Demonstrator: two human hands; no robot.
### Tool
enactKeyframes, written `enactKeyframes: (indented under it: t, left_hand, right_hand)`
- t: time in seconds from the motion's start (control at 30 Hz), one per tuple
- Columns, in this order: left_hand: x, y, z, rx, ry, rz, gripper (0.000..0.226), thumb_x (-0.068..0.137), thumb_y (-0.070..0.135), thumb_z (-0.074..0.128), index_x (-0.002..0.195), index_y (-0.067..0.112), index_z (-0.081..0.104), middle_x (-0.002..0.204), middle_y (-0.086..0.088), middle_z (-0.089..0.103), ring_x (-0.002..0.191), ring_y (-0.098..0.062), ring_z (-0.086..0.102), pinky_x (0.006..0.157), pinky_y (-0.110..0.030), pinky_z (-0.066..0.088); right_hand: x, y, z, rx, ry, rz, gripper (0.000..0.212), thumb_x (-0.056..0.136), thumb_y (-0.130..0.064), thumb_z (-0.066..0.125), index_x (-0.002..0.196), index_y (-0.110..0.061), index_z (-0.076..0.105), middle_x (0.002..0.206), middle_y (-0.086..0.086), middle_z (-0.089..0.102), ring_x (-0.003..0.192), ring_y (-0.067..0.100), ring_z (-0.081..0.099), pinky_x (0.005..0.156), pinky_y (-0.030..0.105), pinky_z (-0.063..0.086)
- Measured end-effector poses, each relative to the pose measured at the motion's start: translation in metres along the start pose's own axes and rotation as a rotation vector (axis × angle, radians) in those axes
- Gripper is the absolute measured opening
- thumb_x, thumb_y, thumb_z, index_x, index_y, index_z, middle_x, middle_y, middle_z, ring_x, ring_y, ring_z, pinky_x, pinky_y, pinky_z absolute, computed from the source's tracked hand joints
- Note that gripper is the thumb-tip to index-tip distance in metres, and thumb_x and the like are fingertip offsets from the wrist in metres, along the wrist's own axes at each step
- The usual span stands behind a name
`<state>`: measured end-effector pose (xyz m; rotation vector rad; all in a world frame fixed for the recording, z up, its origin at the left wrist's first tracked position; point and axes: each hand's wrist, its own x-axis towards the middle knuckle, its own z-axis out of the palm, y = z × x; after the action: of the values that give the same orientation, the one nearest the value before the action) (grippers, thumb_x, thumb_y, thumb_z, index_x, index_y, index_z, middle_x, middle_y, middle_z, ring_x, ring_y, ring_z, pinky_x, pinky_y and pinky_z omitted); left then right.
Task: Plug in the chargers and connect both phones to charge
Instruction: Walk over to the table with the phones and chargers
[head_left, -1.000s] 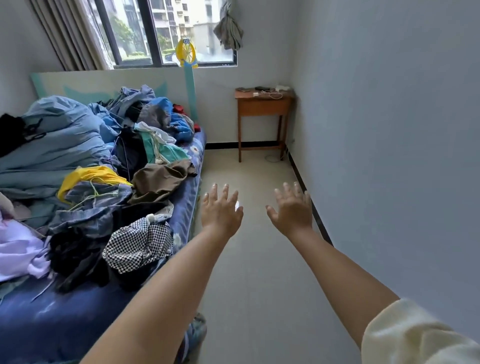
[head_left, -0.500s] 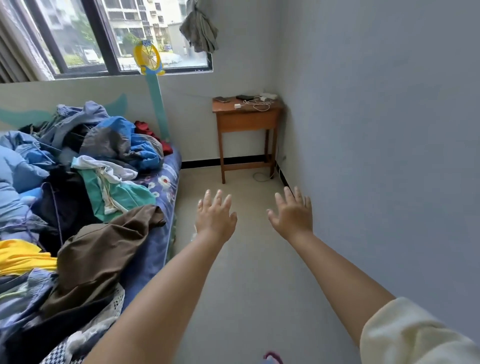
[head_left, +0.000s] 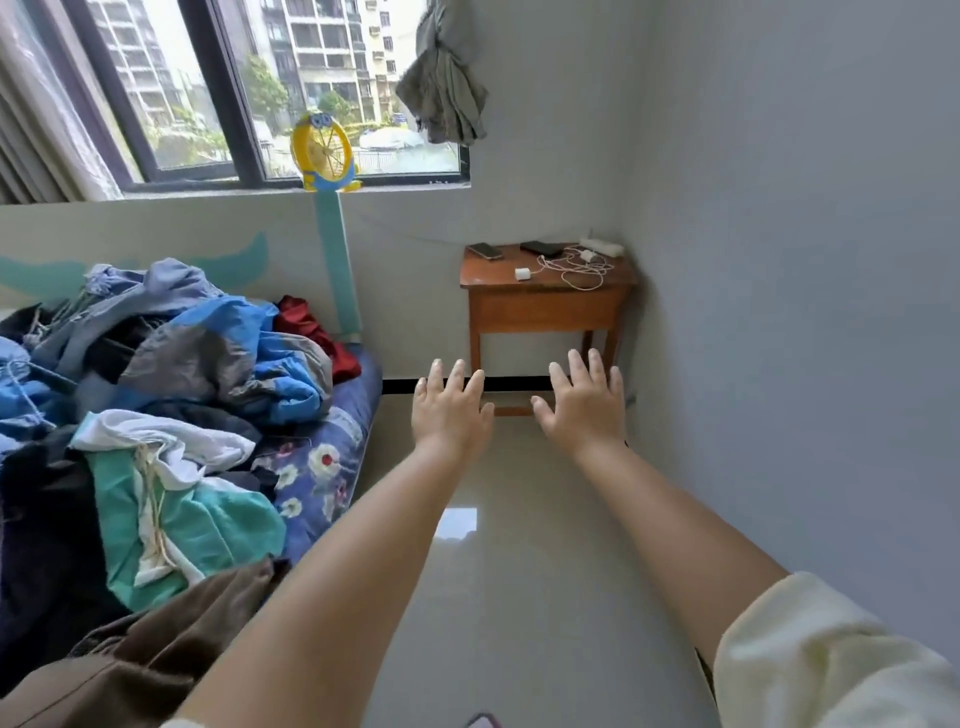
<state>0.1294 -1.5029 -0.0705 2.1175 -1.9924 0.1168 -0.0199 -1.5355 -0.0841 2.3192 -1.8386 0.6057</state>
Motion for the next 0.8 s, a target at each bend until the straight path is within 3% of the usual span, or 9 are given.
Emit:
enactKeyframes:
  t: [0.47,0.8]
  left_hand:
    - [0.369,-0.037,0.073,0.022,-0.016,0.055,0.05,0.095,0.038,0.028,0.141,0.021,0.015,0.154,-0.007,0.012,0.141,-0.029,-0.001,0.114,-0.041,0.006]
    - [0.611,-0.022,0.17,0.018,-0.105,0.038,0.052,0.094,0.039,0.028,0.141,0.022,0.014,0.154,-0.005,0.011,0.141,-0.027,-0.003,0.114,-0.041,0.006]
  right_hand:
    - [0.341,0.056,0.12,-0.049,0.017,0.076,0.052,0.091,-0.038,0.048,0.135,-0.011,0.038,0.148,0.018,0.029,0.139,0.034,0.015,0.111,0.05,0.014]
    - [0.554,0.136,0.246,-0.036,-0.112,0.123,0.053,0.092,-0.041,0.044,0.137,-0.013,0.035,0.15,0.015,0.026,0.139,0.033,0.012,0.112,0.049,0.013]
